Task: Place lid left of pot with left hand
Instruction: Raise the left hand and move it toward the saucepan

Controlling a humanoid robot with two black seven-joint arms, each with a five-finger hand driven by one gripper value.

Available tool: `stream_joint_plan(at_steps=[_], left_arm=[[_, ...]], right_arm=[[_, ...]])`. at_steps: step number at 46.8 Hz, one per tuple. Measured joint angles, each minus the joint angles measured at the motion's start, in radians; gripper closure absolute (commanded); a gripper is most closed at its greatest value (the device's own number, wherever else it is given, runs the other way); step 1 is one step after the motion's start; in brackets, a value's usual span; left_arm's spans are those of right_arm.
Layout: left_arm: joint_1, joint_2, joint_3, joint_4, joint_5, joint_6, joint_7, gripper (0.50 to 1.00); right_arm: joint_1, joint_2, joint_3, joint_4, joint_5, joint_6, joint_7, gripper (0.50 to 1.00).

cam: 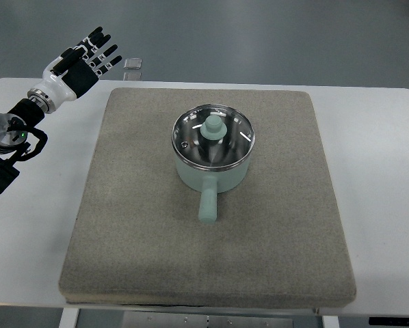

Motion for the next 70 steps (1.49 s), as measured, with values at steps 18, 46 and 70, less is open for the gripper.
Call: stream_joint_plan(at_steps=[18,46,70], left_arm=[[-0.016,0.009,0.009,-0.001,-0.001,0.01,0.0,0.506],[-0.043,0.035,0.018,-0.014,0.006,0.018,-0.001,0.506],[-0.085,0.089,0.018,-0.069,0.481,-0.044,-0.036,0.506]], right_arm=[[0.0,0.0,0.0,0.0,0.0,0.0,0.0,0.579],[0.0,0.0,0.0,0.0,0.0,0.0,0.0,0.577],[0.0,0.0,0.0,0.0,0.0,0.0,0.0,0.579]])
